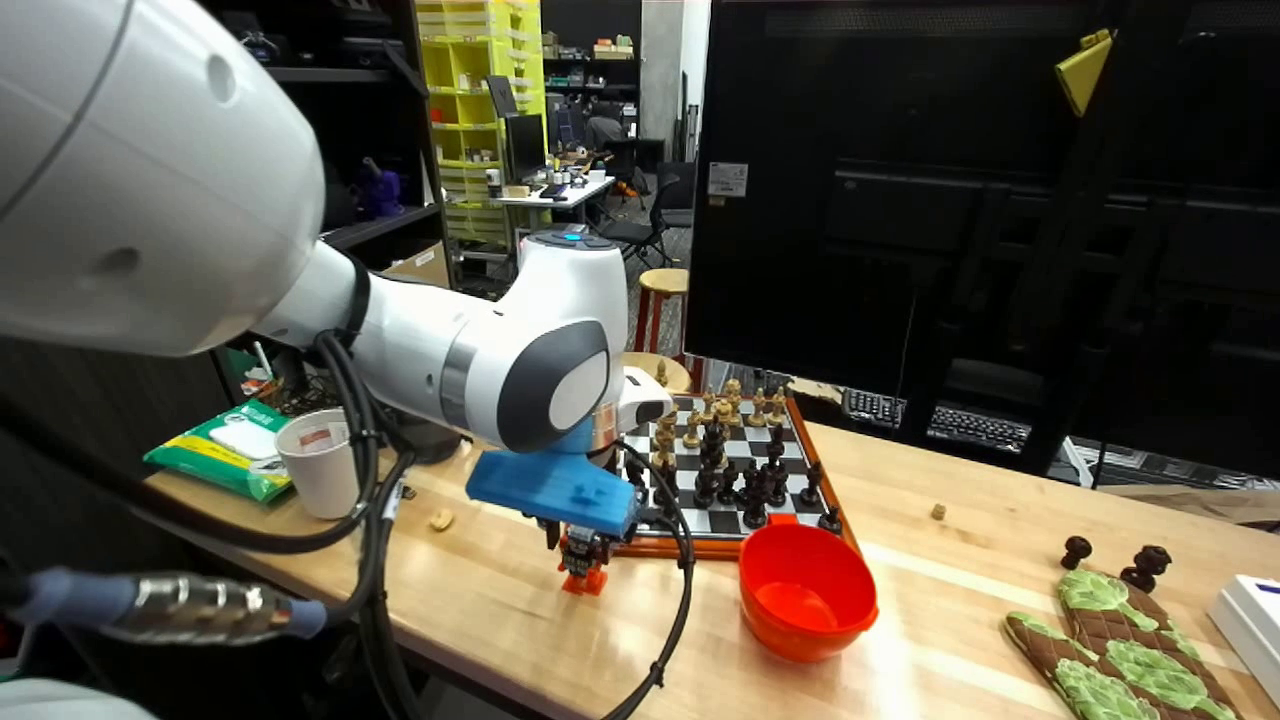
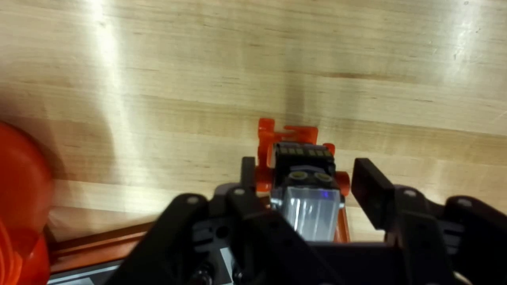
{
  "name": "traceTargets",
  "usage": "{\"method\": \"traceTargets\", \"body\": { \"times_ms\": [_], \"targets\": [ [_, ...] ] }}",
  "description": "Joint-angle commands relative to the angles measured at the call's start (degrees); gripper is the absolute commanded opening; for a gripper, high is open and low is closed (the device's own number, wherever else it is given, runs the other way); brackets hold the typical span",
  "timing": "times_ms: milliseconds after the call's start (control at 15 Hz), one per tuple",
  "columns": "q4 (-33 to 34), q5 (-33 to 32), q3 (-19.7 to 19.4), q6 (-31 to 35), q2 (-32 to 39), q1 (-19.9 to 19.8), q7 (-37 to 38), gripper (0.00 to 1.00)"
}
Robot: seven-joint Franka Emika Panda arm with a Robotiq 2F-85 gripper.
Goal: Move the toy robot from the table to the chessboard
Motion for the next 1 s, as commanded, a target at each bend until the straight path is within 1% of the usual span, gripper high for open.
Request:
{"method": "traceTargets", "body": {
  "times_ms": [0, 67, 133, 200, 267, 400, 667, 933],
  "targets": [
    [-1.8, 0.7, -0.3, 1.5, -2.4, 0.3, -1.6, 0.34],
    [-1.8, 0.6, -0.4, 1.7, -2.6, 0.3, -1.7, 0.30],
    [0.0, 0.7, -0.4, 1.1, -1.3, 0.4, -2.0, 0.29],
    [0.0, 0.8, -0.4, 1.4, -1.2, 0.4, -2.0, 0.24],
    [-1.8, 0.6, -0.3, 2.0, -2.6, 0.3, -1.9, 0.16],
    [0.0, 0.7, -0.4, 1.6, -1.3, 0.5, -2.2, 0.16],
    [-0.8, 0.5, -0.3, 1.8, -2.4, 0.4, -2.2, 0.16],
    [-0.7, -0.1, -0.8, 0.7, -4.9, -0.9, -1.9, 0.16]
  ]
}}
